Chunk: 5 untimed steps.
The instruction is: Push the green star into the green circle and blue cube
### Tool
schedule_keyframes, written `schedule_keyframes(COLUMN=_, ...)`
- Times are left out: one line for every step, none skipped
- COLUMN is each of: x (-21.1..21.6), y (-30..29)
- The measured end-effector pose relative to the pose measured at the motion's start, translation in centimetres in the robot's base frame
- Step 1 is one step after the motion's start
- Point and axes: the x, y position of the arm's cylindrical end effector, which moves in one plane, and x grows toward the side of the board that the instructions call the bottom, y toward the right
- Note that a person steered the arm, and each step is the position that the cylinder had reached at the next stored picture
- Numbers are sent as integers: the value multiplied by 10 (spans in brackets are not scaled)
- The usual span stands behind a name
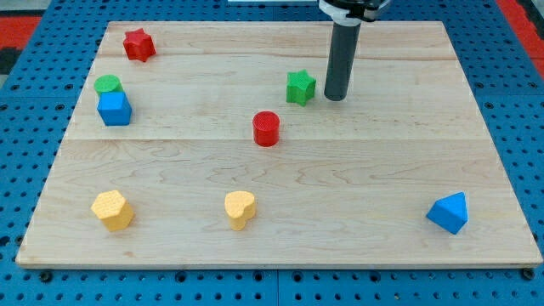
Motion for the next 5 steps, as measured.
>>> schedule_keyframes(x=-6, y=-19)
schedule_keyframes(x=-6, y=-87)
schedule_keyframes(x=-8, y=-84)
schedule_keyframes(x=-17, y=-55)
schedule_keyframes(x=-34, y=-82)
